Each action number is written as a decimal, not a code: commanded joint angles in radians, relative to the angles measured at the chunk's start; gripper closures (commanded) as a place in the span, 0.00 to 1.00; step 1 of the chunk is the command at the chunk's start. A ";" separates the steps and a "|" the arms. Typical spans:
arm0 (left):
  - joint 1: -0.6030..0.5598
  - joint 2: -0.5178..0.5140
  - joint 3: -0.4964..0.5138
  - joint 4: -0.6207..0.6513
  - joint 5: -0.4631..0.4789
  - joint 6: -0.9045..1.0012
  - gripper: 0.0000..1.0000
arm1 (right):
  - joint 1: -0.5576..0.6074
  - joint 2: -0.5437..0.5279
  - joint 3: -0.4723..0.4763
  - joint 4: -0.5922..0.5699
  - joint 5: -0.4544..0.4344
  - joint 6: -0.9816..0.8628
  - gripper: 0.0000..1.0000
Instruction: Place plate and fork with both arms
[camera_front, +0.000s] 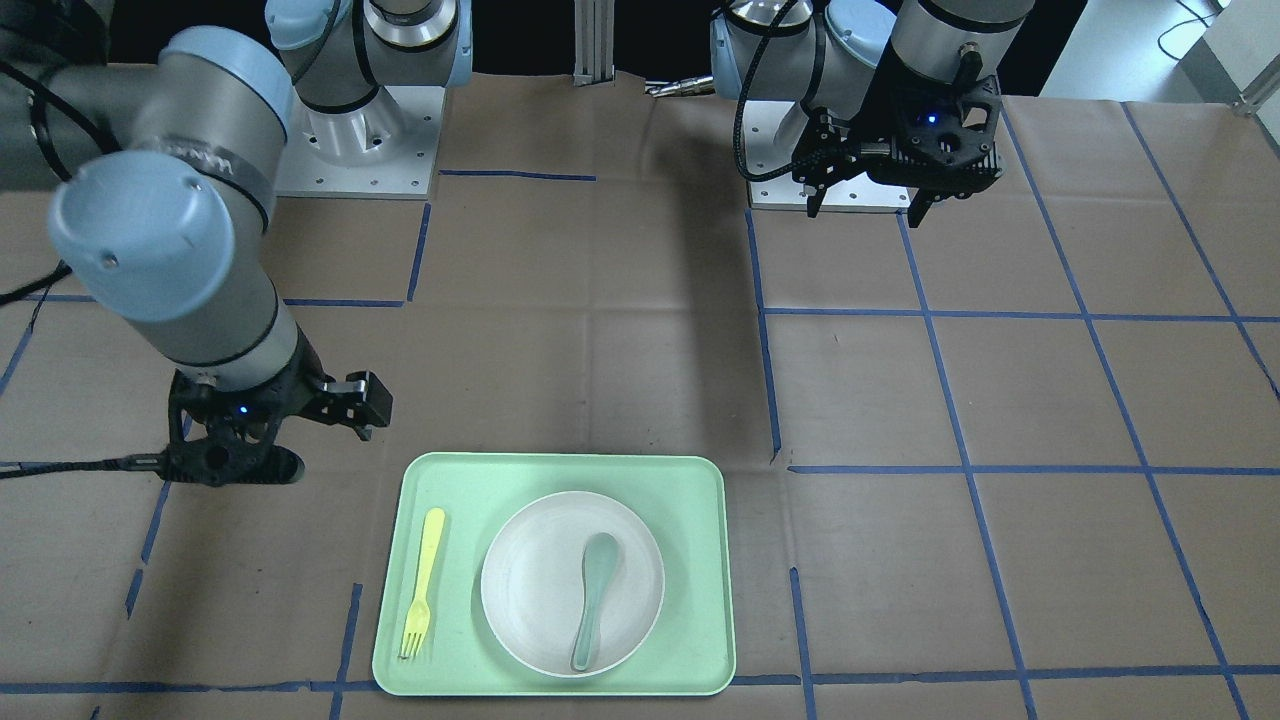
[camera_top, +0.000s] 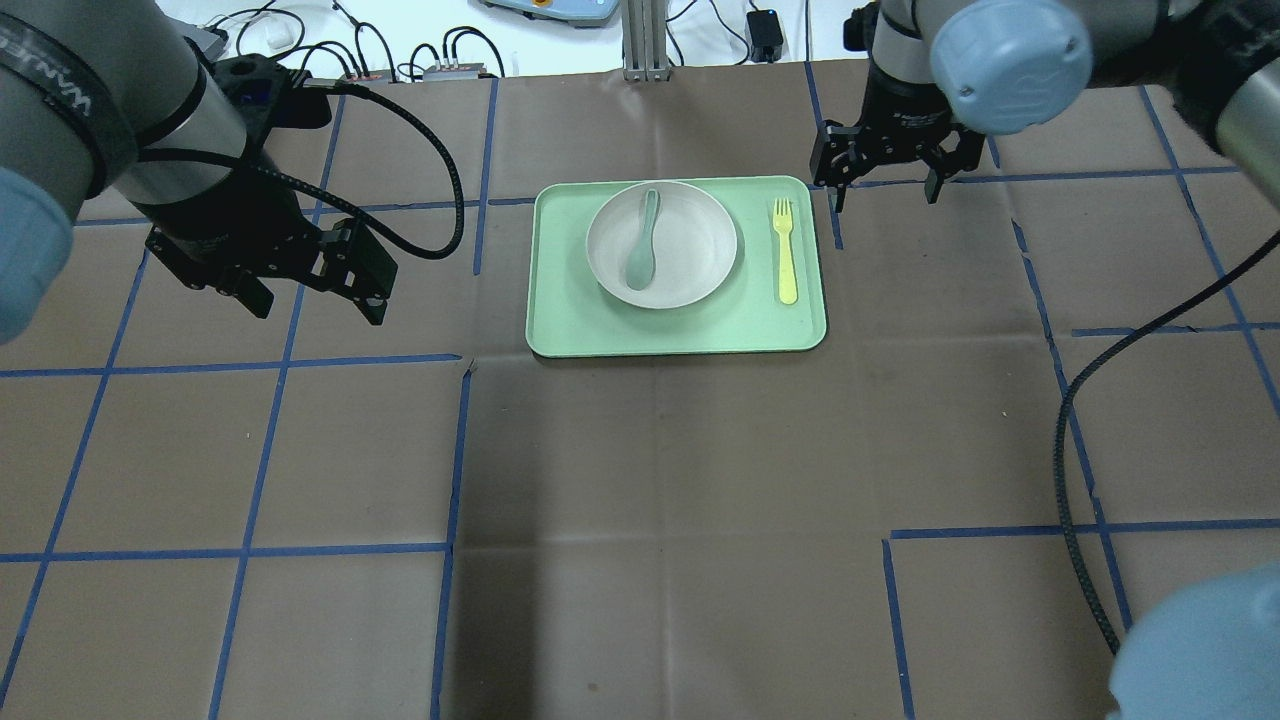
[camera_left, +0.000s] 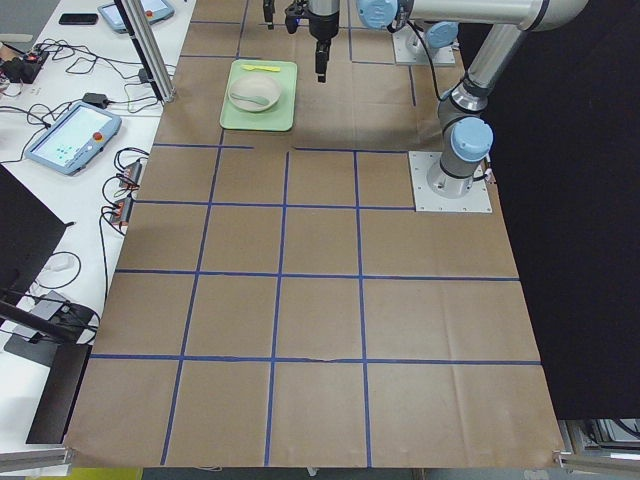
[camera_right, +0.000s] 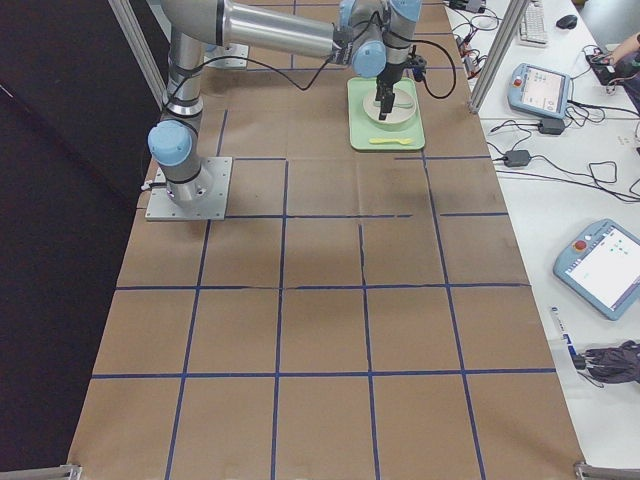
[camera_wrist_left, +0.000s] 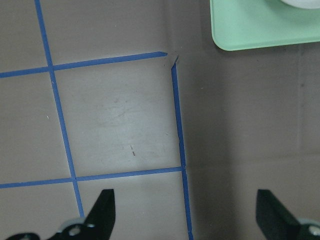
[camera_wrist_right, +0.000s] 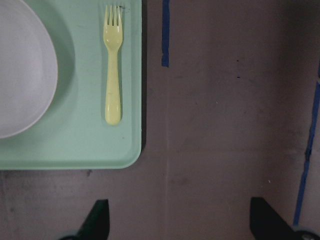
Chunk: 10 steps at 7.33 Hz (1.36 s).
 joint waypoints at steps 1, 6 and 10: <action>-0.001 0.000 0.002 0.000 0.002 0.002 0.01 | -0.013 -0.125 0.001 0.184 0.000 -0.001 0.00; -0.001 0.001 -0.010 0.000 -0.003 0.005 0.01 | -0.010 -0.369 0.242 0.109 0.025 0.016 0.00; 0.001 0.001 -0.005 0.000 -0.006 0.006 0.01 | -0.007 -0.361 0.233 0.101 0.028 0.018 0.00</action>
